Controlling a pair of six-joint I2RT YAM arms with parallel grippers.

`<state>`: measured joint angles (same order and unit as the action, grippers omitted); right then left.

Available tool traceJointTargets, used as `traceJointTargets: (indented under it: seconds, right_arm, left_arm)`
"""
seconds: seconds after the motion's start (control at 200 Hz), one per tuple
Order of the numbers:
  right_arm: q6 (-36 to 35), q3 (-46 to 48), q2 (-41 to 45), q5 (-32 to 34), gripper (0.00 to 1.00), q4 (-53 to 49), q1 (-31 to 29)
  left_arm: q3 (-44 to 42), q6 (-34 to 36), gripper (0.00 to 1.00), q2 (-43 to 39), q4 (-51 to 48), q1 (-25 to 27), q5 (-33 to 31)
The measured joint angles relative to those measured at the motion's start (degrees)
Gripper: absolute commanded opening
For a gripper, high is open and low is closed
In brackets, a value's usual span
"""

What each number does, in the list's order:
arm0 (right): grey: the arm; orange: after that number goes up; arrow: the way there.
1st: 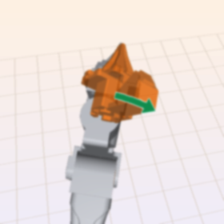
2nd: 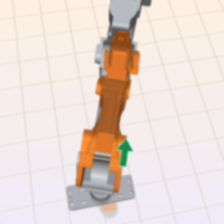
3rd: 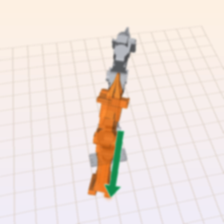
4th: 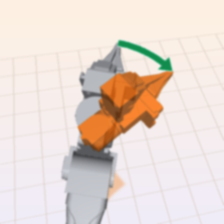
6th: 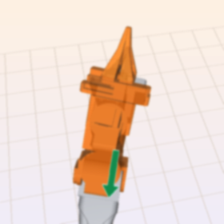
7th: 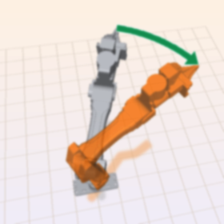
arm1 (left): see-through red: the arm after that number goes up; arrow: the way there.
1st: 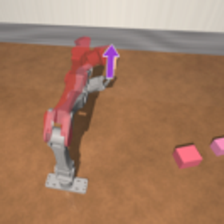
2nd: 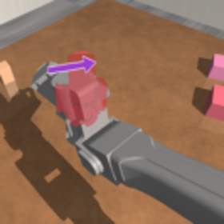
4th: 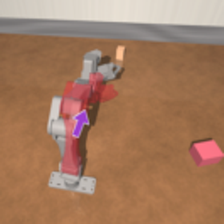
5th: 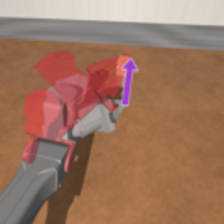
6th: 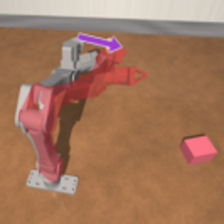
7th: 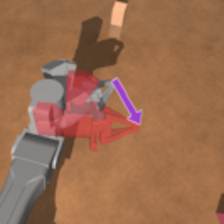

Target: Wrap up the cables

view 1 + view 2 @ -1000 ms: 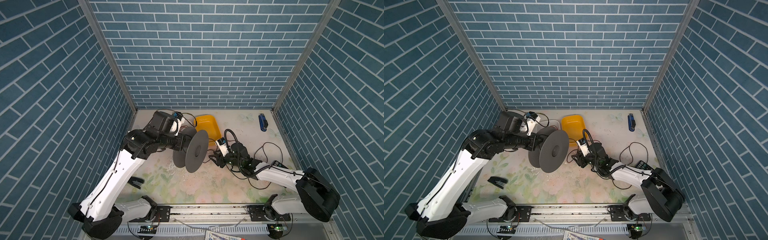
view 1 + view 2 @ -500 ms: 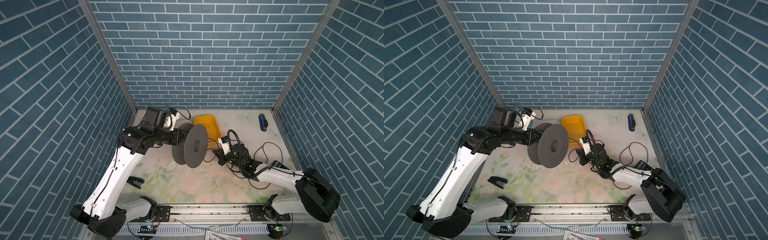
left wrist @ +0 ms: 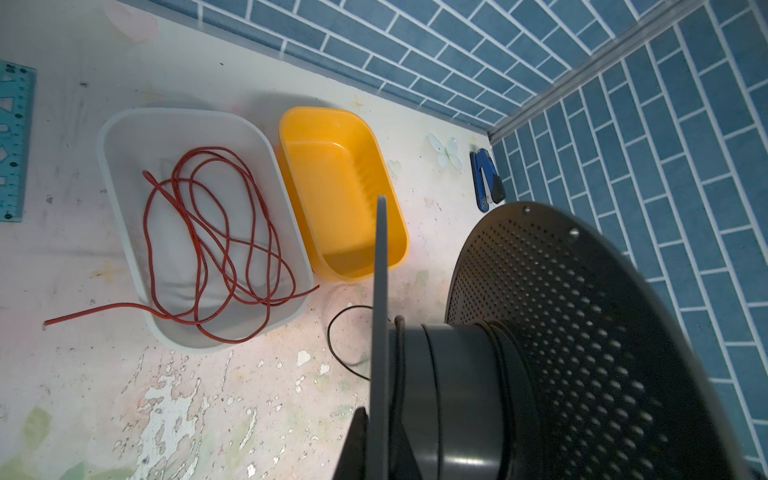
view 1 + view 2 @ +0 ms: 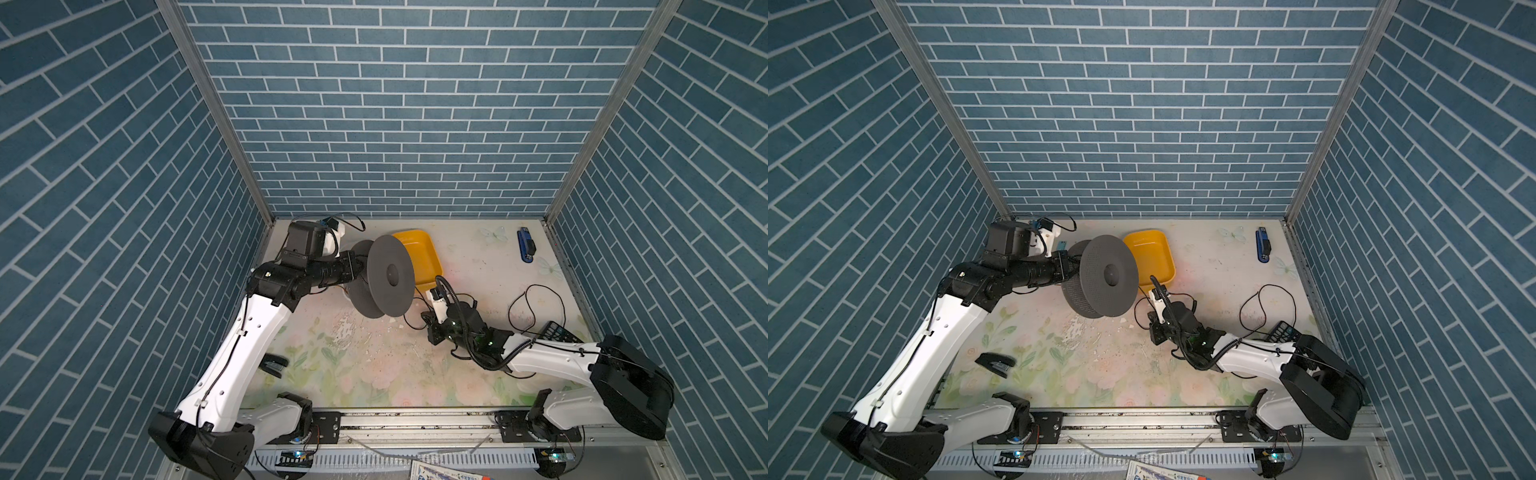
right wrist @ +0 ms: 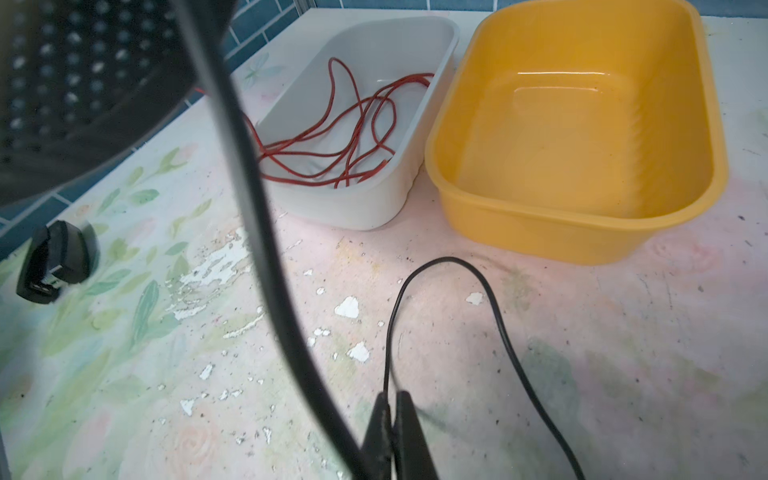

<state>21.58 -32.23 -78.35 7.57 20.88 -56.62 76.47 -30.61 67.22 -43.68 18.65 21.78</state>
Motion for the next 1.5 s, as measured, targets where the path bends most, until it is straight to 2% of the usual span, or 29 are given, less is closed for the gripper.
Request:
traceJointTargets:
  seconds: [0.37,0.58,0.93,1.09,1.22,1.35,1.5]
  right_arm:
    - [-4.0,-8.8,-0.4,13.0,0.0,-8.9,-12.4]
    - [-7.2,-14.9,-3.9,19.5,0.0,-12.7,-17.5]
    - [-13.2,-26.9,-9.5,33.5,0.0,-21.6,-25.1]
    - [-14.5,-30.7,-12.3,42.8,0.0,-26.3,-26.7]
    - [-16.8,-30.8,-13.2,49.3,0.0,-26.4,-27.1]
    - [-21.5,-29.5,-11.9,50.8,0.05,-22.1,-27.2]
    - [-27.7,-25.3,-7.9,48.1,0.14,-15.6,-27.3]
  left_arm:
    - [-9.2,-6.5,0.0,-4.8,8.4,0.0,-10.3]
    - [-12.6,-8.8,0.0,-7.6,10.3,0.9,-16.2]
    - [-12.6,-7.3,0.0,-6.8,10.0,10.6,-33.2]
    - [-10.6,-6.0,0.0,-4.0,8.4,13.3,-38.1]
    - [-6.6,-5.0,0.0,-1.0,5.7,16.1,-41.5]
    - [-4.0,-4.5,0.0,0.8,3.6,18.0,-43.5]
    - [-2.2,-3.7,0.0,2.4,0.6,18.6,-43.4]
